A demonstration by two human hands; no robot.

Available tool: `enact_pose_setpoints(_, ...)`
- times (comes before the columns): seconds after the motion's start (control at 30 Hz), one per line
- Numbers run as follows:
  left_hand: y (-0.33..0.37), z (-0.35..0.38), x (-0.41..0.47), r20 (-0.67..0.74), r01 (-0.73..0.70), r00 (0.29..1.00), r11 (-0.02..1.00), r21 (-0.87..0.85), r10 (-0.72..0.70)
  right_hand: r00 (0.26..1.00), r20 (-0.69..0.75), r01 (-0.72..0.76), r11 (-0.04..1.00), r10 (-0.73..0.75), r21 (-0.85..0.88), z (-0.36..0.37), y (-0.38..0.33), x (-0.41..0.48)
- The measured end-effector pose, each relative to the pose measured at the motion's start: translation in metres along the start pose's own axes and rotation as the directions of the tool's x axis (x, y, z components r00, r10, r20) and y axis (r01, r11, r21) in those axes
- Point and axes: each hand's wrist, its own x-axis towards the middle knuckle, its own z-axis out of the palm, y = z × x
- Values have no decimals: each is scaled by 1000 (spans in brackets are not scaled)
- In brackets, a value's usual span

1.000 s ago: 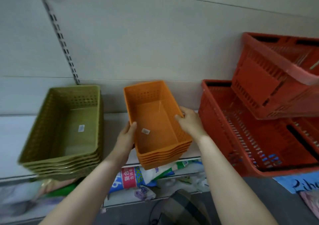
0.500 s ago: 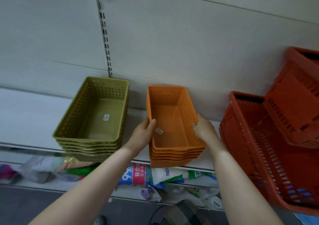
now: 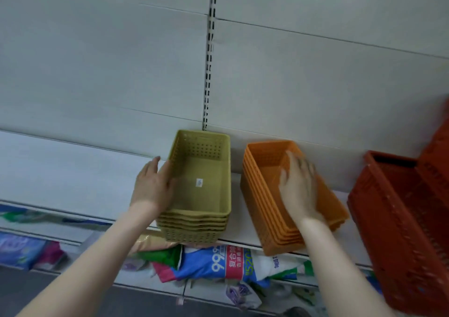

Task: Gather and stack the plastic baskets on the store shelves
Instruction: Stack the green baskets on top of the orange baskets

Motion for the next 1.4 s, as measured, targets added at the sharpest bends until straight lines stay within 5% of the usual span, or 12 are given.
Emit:
enact_pose_setpoints(0.1,-11,-3,-2,207,154,972,968,-196,-113,981,183,-100,965,56,243,15,-74,-33)
enact_pose_setpoints(0.23,-19,-5,-9,275,166,957,950,-264,-91,742,640,-471,834,199,286,33,-118,-60)
enact_pose_setpoints(0.43,-40,-10,-31,198,146,978,880,-453,-60,728,656,-580,690,200,433,30,-95,-41)
enact_pose_setpoints(0.53,-57,-6,-13,112,156,987,834,-530,-113,755,516,-643,610,404,463,39,-87,-38)
enact_pose_setpoints(0.67,-74,-5,20,190,191,978,731,-655,-85,709,393,-699,514,585,497,45,-109,-64)
enact_pose_setpoints(0.87,-72,-7,65,359,270,932,574,-773,46,535,654,-810,103,535,578,68,-129,-125)
enact_pose_setpoints(1.07,-70,-16,68,306,233,950,514,-825,60,599,588,-778,223,544,587,31,-132,-103)
enact_pose_setpoints(1.27,-12,-79,81,-97,-115,993,489,-864,62,737,500,-656,302,456,692,-65,-130,-38)
enact_pose_setpoints(1.4,51,-121,104,-177,-225,971,377,-898,159,798,342,-540,337,495,772,-127,-124,-4)
